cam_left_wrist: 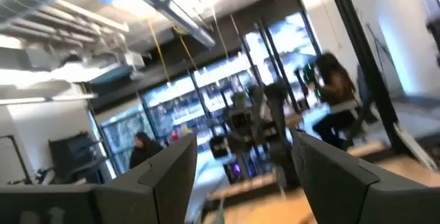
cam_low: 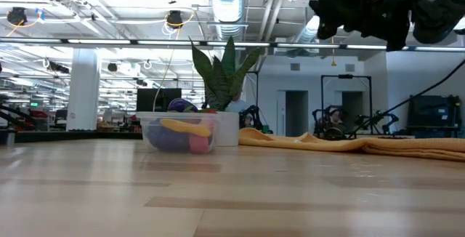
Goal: Pick and placing Produce into tupperware
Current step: Return to Home Position
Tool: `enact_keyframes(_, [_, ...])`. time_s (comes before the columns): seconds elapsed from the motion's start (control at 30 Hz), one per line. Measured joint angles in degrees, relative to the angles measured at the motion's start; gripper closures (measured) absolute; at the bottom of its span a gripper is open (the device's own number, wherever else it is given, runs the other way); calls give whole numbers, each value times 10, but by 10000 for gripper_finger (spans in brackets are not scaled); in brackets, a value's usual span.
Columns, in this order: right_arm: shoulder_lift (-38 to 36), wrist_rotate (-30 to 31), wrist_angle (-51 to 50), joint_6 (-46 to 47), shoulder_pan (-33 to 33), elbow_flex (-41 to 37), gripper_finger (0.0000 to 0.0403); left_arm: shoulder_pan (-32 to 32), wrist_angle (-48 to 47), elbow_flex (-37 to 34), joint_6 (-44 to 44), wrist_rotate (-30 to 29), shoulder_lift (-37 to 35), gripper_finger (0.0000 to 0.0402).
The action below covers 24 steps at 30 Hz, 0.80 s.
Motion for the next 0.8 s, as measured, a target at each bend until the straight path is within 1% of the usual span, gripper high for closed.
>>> enact_keyframes(0.03, [10, 0, 9, 0, -1, 0, 284, 0, -12, 0, 1, -5, 0, 174])
enact_keyframes(0.1, [31, -1, 37, 6, -7, 0, 284, 0, -26, 0, 1, -43, 1, 174])
enact_keyframes(0.13, [40, -1, 54, 13, -11, 0, 284, 0, -27, 0, 1, -53, 0, 174])
enact_keyframes(0.23, [60, -1, 96, 38, -22, 0, 284, 0, -33, 2, 2, -60, 0, 174])
enact_keyframes(0.3, [69, -6, 120, 47, -22, 0, 284, 0, -35, 7, -3, -44, 0, 174])
enact_keyframes(0.4, [74, -21, 149, 50, -14, 0, 284, 0, -22, -7, -11, 41, 0, 174])
enact_keyframes(0.47, [75, -20, 164, 50, -5, 0, 284, 0, -5, -32, -15, 65, 0, 174])
enact_keyframes(0.53, [75, -20, 186, 50, 2, 0, 284, 0, 31, -62, -17, 64, 0, 174])
enact_keyframes(0.67, [75, -19, 198, 44, 22, 1, 284, 9, 110, -132, -16, 37, 0, 174])
enact_keyframes(0.73, [75, -23, 186, 24, 35, 0, 284, 23, 136, -154, -18, 37, 0, 174])
enact_keyframes(0.8, [75, -36, 156, -10, 49, 0, 284, 41, 136, -163, -31, 37, 0, 174])
